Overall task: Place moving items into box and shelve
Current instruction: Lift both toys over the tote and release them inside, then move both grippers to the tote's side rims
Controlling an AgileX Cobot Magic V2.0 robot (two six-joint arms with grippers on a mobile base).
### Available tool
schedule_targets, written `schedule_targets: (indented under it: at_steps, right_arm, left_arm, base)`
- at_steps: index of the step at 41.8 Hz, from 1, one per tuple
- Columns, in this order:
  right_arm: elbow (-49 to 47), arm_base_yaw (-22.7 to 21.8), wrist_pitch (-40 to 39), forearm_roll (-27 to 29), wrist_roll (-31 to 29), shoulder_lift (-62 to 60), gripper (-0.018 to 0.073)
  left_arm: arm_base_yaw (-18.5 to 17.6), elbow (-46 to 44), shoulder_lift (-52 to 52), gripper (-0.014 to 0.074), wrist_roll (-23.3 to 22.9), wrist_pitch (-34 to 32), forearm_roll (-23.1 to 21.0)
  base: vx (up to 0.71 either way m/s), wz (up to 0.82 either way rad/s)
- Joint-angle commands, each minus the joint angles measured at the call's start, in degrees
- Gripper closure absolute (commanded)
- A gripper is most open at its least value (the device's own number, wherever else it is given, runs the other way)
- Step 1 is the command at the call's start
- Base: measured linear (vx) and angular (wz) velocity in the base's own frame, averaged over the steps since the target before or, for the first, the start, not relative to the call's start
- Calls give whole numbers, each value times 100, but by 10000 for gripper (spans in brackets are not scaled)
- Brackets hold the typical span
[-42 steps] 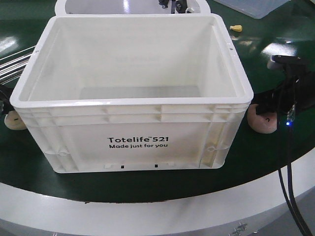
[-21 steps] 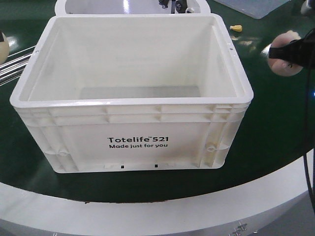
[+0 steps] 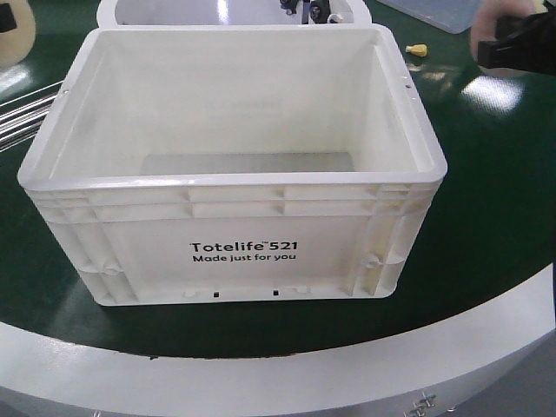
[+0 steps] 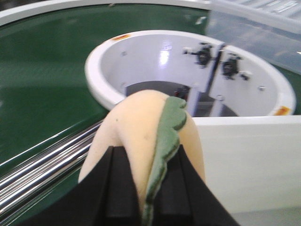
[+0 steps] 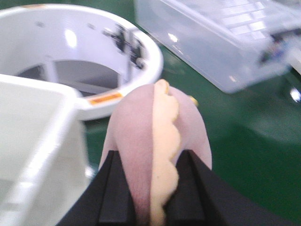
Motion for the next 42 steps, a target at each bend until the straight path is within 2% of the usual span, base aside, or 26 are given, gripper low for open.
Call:
schedule_targets:
  at_steps: [1, 4, 5, 11, 19, 28, 31, 32, 42]
  right_arm:
    - [-194, 555, -573, 69, -115, -260, 567]
    - [-194, 886, -646, 69, -115, -260, 566]
    - [-194, 2055, -1120, 64, -120, -117, 561]
    - [-194, 2430, -1442, -34, -142, -55, 521]
    - [-194, 2617, -1517, -34, -217, -55, 354]
    - [-194, 2617, -1499, 147, -208, -55, 79]
    - [-194, 2617, -1517, 276, -208, -55, -11]
    - [-194, 2617, -1498, 366, -208, -55, -171]
    - [-194, 2440, -1442, 438, -199, -72, -137]
  left_arm:
    - [-435, -214, -158, 605, 84, -477, -106]
    - [-717, -214, -145, 605, 98, -477, -106]
    - [-1590, -214, -44, 602, 97, -799, -106]
    - [-1802, -214, 54, 574, 104, -1049, -93]
    - [-1958, -214, 117, 445, 104, -1070, -100]
    - [-2017, -214, 119, 199, 104, -1077, -79]
    - [-2017, -214, 119, 101, 104, -1065, -85]
    - [-2017, -214, 119, -55, 99, -990, -85]
    - [-1866, -214, 2, -24, 99, -823, -40]
  base:
    - [0, 0]
    - [0, 0]
    - [0, 0]
    - [0, 0]
    - [0, 0]
    - [0, 0]
    - [0, 0]
    - [0, 0]
    - [0, 0]
